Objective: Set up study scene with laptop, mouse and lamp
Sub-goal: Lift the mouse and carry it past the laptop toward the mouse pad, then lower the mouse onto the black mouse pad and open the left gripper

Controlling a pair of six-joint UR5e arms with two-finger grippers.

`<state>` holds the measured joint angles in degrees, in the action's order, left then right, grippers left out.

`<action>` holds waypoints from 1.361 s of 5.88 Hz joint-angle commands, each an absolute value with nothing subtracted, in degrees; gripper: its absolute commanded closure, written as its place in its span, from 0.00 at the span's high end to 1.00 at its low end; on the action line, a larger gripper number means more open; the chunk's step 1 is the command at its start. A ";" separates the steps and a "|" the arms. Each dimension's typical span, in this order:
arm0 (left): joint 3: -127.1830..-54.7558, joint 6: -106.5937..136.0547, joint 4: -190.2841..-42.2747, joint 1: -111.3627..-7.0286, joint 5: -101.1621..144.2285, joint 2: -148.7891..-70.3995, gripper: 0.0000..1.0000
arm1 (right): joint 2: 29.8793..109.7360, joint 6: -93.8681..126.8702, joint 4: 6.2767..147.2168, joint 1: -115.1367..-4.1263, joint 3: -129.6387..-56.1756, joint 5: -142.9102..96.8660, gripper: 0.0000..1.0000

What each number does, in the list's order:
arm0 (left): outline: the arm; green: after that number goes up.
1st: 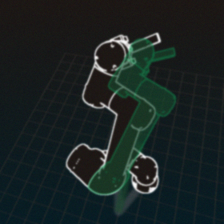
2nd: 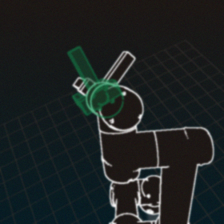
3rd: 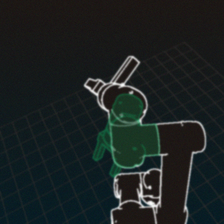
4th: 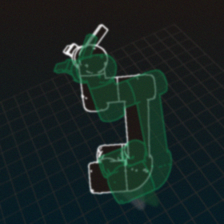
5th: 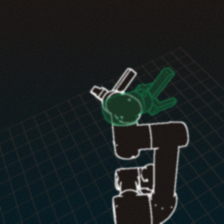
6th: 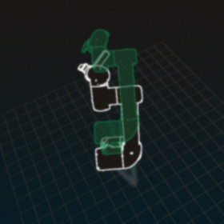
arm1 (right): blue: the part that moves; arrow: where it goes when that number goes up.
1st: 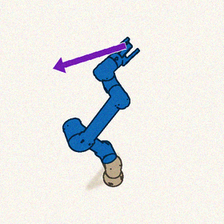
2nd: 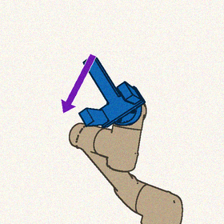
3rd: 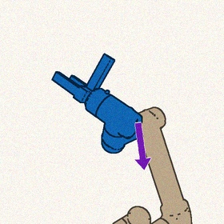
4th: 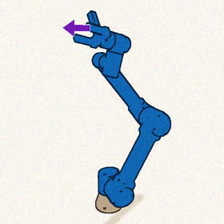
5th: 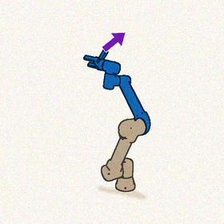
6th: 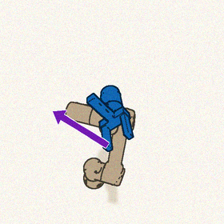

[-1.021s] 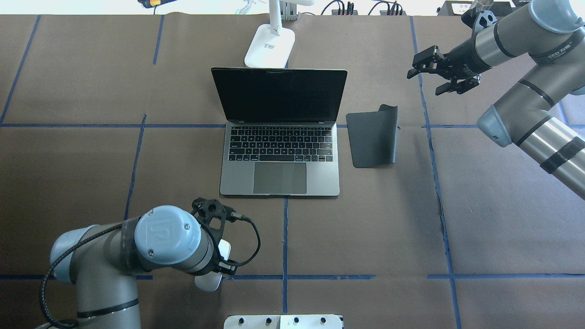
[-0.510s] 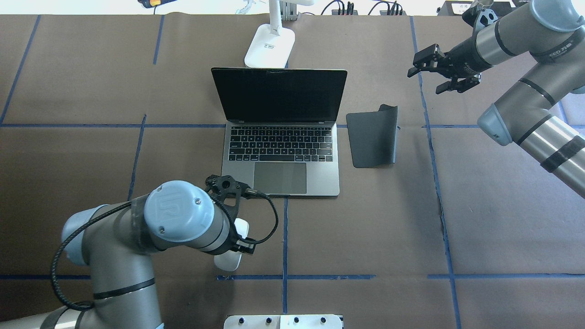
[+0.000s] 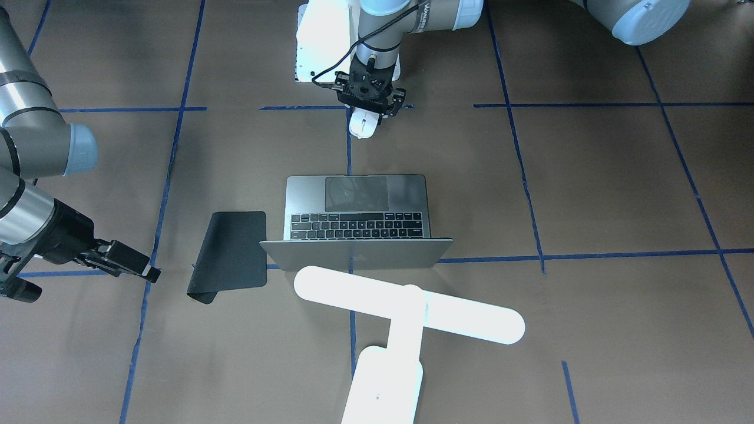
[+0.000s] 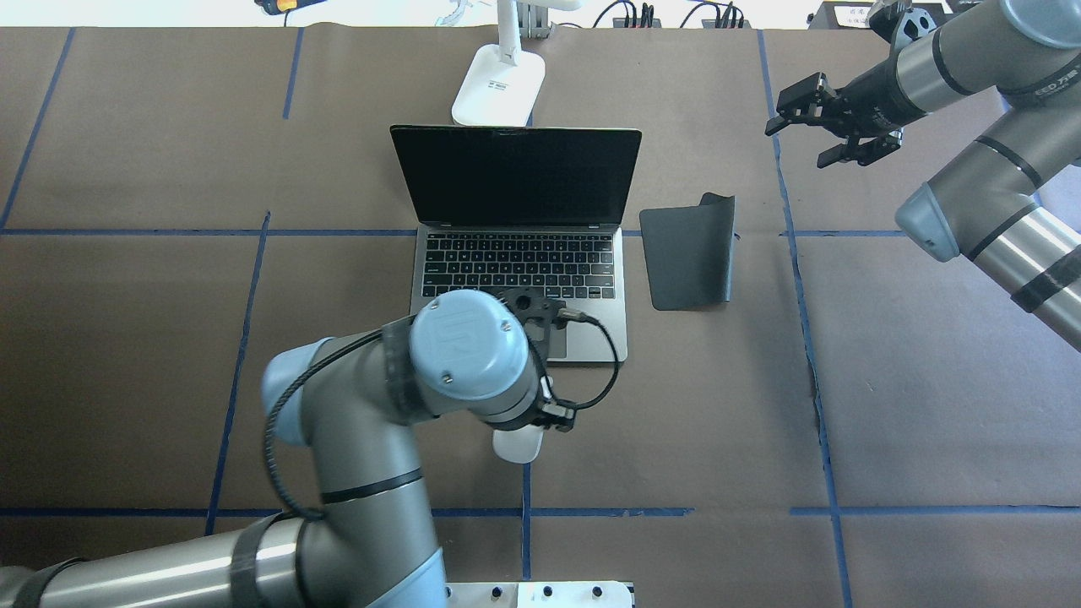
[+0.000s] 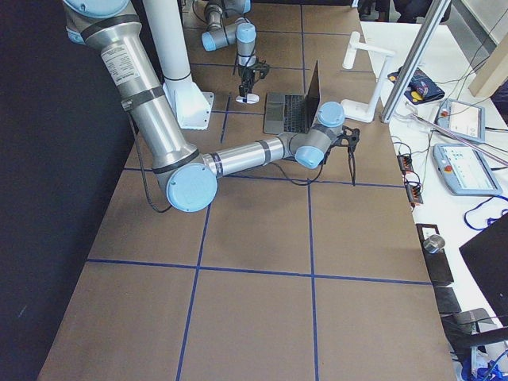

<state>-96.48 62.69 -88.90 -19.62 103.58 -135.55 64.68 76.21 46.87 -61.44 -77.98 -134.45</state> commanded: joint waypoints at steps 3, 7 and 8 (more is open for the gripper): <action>-68.27 64.16 -95.53 -22.76 103.80 -156.04 0.01 | 65.39 76.03 47.11 -63.45 -77.26 -134.56 1.00; -38.83 65.38 -112.98 -25.49 103.63 -171.70 0.11 | 65.92 74.09 47.11 -63.28 -76.29 -134.39 1.00; -33.02 66.09 -118.60 -26.01 103.19 -174.26 0.11 | 65.74 74.09 47.11 -63.19 -76.38 -134.38 1.00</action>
<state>-38.82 65.47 -113.68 -25.61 103.53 -171.57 65.88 74.12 47.11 -63.34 -76.34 -134.41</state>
